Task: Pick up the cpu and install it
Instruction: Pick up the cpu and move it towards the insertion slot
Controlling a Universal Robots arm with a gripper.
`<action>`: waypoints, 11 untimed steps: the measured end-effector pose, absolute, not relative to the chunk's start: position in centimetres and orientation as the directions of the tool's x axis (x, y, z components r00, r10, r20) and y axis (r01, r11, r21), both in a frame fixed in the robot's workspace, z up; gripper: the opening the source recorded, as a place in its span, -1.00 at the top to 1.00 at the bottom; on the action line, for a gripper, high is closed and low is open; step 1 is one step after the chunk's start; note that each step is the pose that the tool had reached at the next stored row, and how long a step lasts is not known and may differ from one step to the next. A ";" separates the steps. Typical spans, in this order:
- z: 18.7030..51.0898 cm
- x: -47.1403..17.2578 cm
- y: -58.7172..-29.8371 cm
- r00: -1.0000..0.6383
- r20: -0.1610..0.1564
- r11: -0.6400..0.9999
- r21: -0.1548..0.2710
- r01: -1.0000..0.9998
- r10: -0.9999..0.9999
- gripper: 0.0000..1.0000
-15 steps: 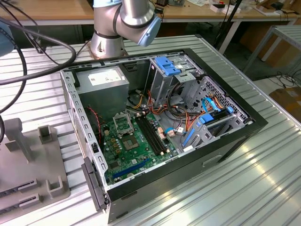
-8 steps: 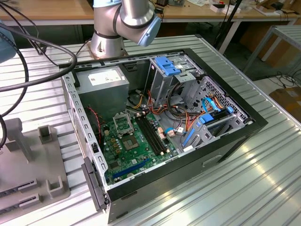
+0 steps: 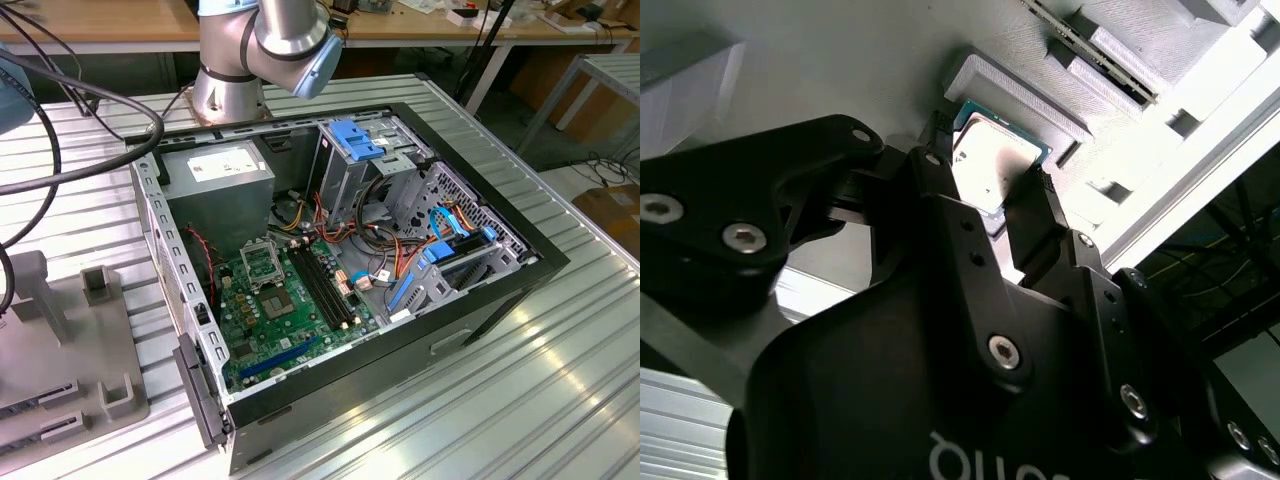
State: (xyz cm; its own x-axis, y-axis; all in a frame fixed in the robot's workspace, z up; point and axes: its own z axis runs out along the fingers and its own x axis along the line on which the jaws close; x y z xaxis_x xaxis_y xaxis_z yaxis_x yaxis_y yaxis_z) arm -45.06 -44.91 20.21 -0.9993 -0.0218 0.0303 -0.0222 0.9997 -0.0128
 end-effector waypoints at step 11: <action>20.1 -45.1 -44.9 -1.000 0.030 1.000 -0.013 -0.008 -0.008 0.06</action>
State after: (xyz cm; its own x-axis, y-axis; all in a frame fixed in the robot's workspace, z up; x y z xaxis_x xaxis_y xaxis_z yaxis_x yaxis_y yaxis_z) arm -45.06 -44.89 20.13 -0.9995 -0.0078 0.0302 -0.0082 0.9999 -0.0128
